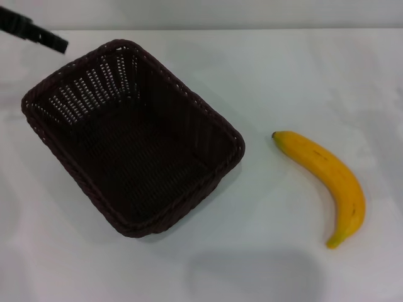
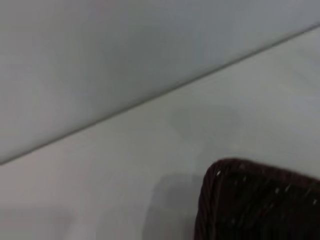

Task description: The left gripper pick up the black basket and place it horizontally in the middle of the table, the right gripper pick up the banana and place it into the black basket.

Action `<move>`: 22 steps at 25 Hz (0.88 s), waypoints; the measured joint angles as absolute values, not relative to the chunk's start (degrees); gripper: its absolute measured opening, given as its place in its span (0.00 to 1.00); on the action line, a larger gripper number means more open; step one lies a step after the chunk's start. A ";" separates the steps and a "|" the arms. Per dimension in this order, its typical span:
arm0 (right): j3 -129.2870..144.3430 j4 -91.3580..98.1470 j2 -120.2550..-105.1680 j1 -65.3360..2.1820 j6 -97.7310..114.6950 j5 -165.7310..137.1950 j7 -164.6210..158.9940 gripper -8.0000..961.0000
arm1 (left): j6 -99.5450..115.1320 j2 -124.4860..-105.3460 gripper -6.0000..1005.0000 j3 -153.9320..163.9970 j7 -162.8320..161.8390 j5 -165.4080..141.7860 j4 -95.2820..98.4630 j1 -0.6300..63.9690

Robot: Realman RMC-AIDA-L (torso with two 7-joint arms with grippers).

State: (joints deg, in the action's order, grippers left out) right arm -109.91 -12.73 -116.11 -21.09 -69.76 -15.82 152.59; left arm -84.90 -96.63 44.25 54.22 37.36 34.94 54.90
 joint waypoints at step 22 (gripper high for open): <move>-108.49 -11.61 -116.14 -20.21 -73.56 -15.83 151.30 0.89 | -64.56 -105.38 0.77 43.98 69.00 34.70 26.90 51.26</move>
State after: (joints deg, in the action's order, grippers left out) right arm -108.49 -11.61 -116.14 -20.21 -73.56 -15.83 151.30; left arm -64.56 -105.38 43.98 69.00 34.70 26.90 51.26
